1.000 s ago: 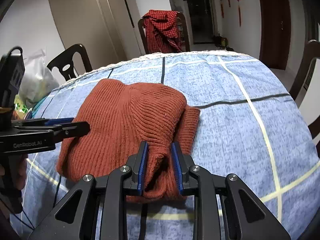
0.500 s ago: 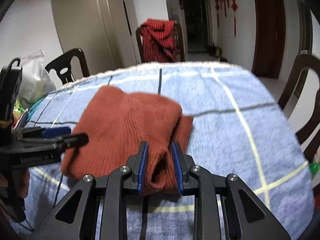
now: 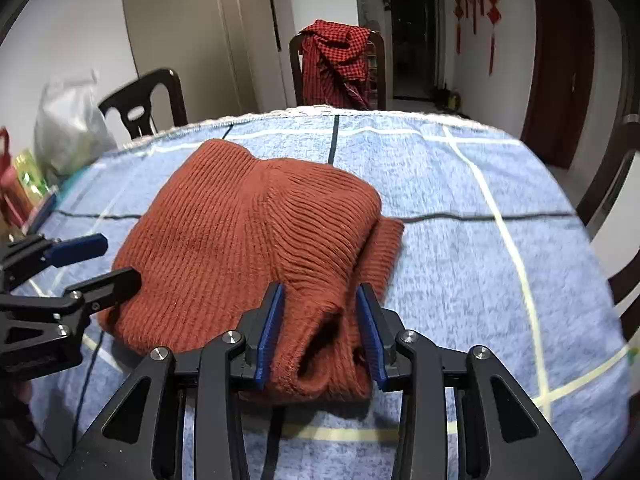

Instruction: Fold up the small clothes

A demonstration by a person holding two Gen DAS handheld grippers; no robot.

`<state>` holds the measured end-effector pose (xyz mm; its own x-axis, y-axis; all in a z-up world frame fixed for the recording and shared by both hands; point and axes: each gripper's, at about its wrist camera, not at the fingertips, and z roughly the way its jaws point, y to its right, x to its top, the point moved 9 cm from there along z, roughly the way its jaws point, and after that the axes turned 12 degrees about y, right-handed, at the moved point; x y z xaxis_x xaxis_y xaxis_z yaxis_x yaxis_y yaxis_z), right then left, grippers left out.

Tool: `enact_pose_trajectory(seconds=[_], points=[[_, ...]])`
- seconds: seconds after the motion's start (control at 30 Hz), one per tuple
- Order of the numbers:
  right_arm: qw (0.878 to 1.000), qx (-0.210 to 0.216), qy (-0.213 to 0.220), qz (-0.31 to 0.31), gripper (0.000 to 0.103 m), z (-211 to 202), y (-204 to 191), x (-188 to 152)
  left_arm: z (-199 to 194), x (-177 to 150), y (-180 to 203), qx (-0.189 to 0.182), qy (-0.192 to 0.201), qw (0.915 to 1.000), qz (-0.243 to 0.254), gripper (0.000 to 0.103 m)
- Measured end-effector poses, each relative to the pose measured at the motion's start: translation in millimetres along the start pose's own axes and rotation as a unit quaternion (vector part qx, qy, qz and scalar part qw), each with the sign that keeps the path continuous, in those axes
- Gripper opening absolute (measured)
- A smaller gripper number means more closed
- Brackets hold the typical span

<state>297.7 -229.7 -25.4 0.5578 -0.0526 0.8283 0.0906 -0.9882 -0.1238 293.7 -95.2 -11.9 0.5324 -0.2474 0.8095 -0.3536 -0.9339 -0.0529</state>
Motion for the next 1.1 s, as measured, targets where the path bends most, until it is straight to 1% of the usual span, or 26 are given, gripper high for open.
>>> enact_pose_trajectory(seconds=[0.13, 0.23, 0.37, 0.43, 0.5, 0.53, 0.63, 0.73, 0.87, 0.97, 1.1], points=[[1.0, 0.005, -0.007, 0.025, 0.045, -6.9, 6.9, 0.8, 0.4, -2.0, 0.9, -0.003, 0.001, 1.0, 0.0, 0.063], [1.0, 0.0, 0.015, 0.015, 0.045, -18.1, 0.3, 9.7, 0.0, -1.4, 0.5, 0.0, 0.005, 1.0, 0.0, 0.063], [0.999, 0.022, 0.033, -0.006, 0.045, -20.6, -18.7, 12.7, -1.4, -2.1, 3.3, 0.003, 0.01, 0.9999, 0.009, 0.063], [0.999, 0.012, 0.027, -0.031, 0.045, -15.8, -22.0, 7.8, -1.4, -3.5, 4.6, 0.0, 0.008, 0.9999, 0.01, 0.063], [0.999, 0.001, 0.009, -0.037, 0.045, -9.6, -16.9, 0.0, -1.4, -5.1, 4.4, -0.001, 0.007, 1.0, 0.007, 0.063], [1.0, -0.003, -0.001, -0.03, 0.045, -7.8, -10.4, -4.5, -1.2, -5.8, 3.8, -0.001, 0.007, 1.0, 0.006, 0.063], [1.0, 0.005, -0.006, 0.003, 0.045, -10.9, 4.6, -9.6, -0.8, -8.6, 2.7, -0.003, 0.004, 1.0, 0.003, 0.063], [1.0, 0.0, -0.005, 0.005, 0.045, -15.8, 10.0, -8.6, -0.5, -9.4, 2.2, -0.003, 0.002, 1.0, 0.001, 0.063], [1.0, -0.002, -0.002, -0.005, 0.045, -22.0, 6.3, -3.8, -3.8, -8.4, 1.1, -0.004, 0.004, 1.0, -0.001, 0.063], [1.0, 0.002, 0.001, 0.003, 0.046, -26.0, 6.4, 0.1, -6.9, -7.8, -1.2, -0.012, 0.003, 0.9999, -0.011, 0.063], [1.0, 0.003, 0.009, 0.011, 0.046, -30.8, 6.4, 6.4, -10.7, -4.9, -5.8, -0.005, 0.007, 0.9998, -0.015, 0.064]])
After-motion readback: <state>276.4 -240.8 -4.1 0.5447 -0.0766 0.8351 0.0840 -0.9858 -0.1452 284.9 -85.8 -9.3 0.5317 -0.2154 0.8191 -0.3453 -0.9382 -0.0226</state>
